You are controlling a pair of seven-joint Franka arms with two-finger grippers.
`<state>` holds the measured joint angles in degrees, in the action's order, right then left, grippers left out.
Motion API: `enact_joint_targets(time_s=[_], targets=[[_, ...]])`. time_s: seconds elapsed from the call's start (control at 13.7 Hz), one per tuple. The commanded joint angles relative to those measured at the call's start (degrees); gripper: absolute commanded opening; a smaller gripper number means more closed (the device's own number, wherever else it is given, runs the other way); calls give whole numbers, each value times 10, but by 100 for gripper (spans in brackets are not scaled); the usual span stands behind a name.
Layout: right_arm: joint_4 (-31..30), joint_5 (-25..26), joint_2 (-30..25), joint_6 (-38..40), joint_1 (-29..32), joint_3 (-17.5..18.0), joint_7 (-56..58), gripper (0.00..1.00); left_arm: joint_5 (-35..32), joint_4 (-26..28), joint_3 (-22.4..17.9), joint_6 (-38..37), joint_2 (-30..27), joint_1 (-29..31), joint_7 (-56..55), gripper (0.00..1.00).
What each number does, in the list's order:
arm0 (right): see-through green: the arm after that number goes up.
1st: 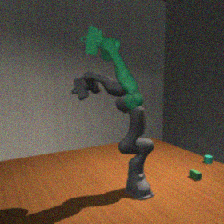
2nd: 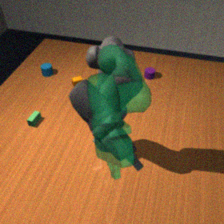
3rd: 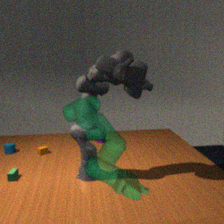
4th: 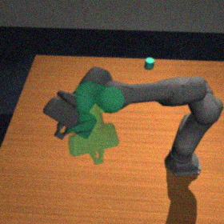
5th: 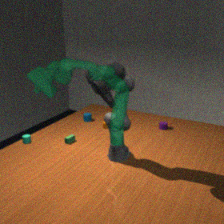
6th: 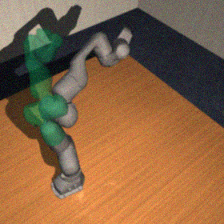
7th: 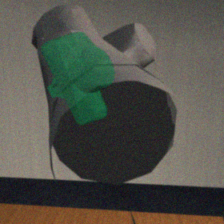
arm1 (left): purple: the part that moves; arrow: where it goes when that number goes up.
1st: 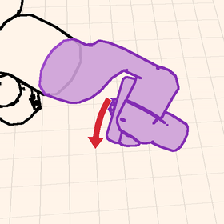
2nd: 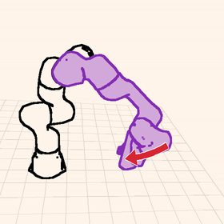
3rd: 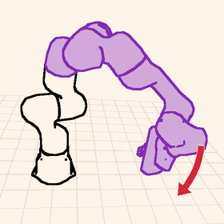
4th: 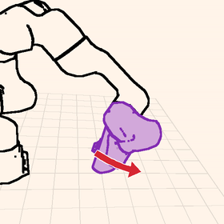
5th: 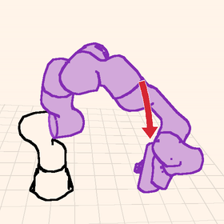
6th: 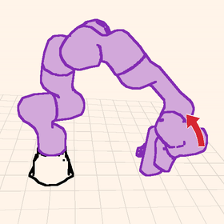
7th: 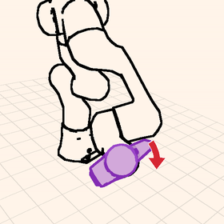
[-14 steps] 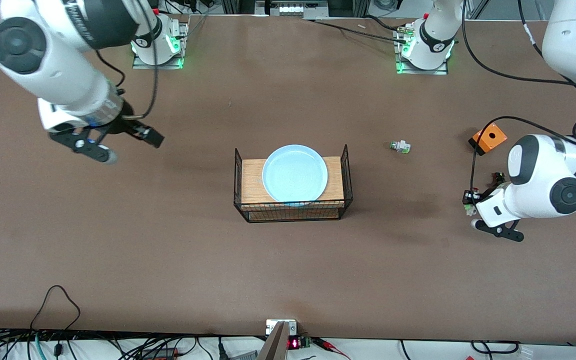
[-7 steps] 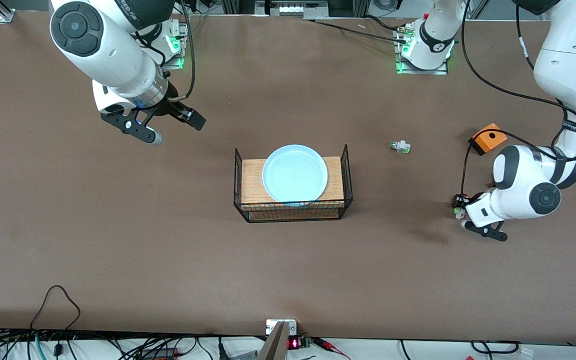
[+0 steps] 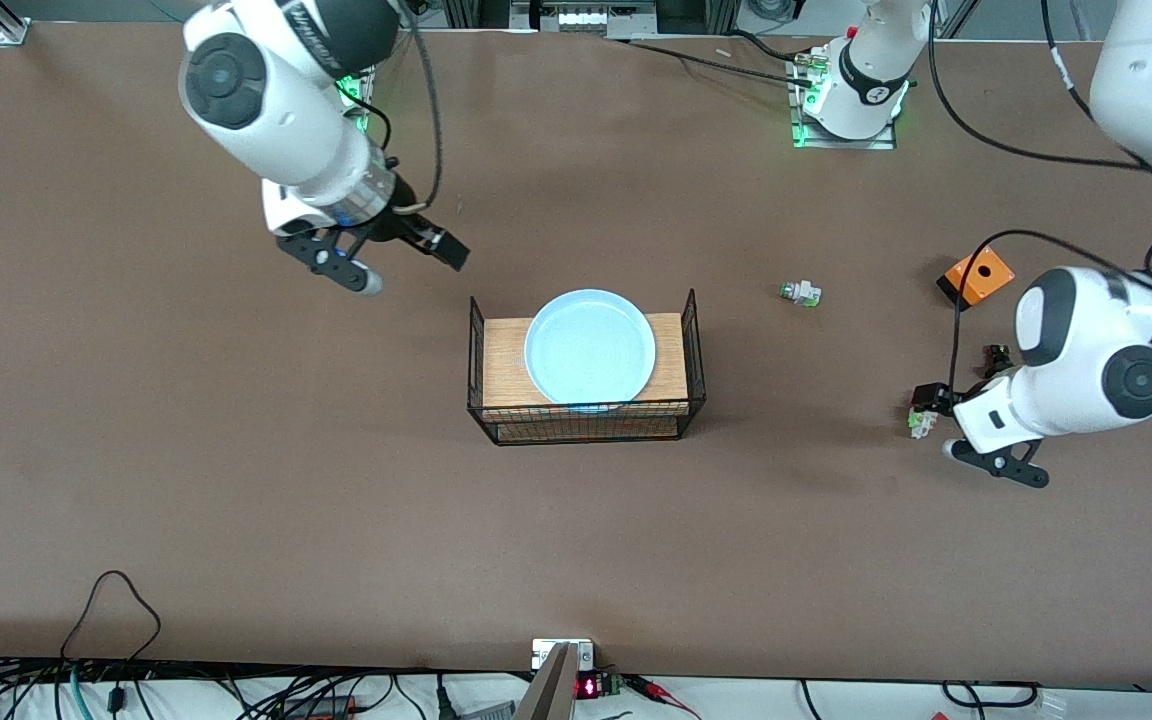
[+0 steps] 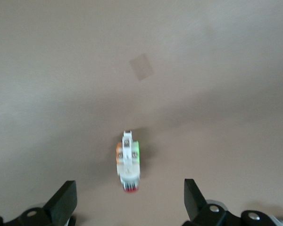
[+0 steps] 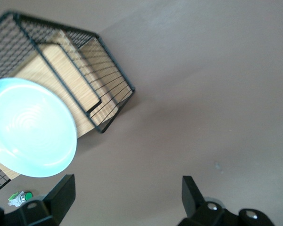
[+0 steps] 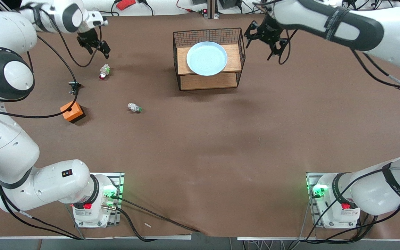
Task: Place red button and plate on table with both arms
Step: 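Lower the button beside the orange box while the right gripper approaches the plate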
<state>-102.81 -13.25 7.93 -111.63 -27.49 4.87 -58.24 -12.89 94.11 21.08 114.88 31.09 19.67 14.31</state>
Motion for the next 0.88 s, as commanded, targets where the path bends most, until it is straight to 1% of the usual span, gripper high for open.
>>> enact_joint_targets(time_s=[0.0,0.15,0.29,0.44,0.59,0.66,0.73,0.81], targets=[[-6,-8,21,-45,-27,0,-14,100,-7,-51,32,-98,-33,6,-1,100],[-3,-8,41,-68,-40,0,-11,100,-3,-101,47,-188,-46,5,-2,100],[-3,-8,58,-82,-47,0,-5,100,-3,-141,68,-259,-59,5,-31,100],[1,-7,74,-100,-51,-1,-2,100,-4,-154,80,-294,-87,4,-55,100],[5,-6,92,-117,-54,-1,-1,100,16,-142,72,-297,-127,5,-52,100],[13,-5,105,-131,-62,-4,0,100,38,-134,58,-297,-147,5,-51,100],[24,-5,119,-152,-63,-6,1,100,64,-123,18,-292,-173,-15,-53,100],[28,-6,131,-174,-63,-7,1,100,93,-106,-38,-289,-192,-62,-55,100]])
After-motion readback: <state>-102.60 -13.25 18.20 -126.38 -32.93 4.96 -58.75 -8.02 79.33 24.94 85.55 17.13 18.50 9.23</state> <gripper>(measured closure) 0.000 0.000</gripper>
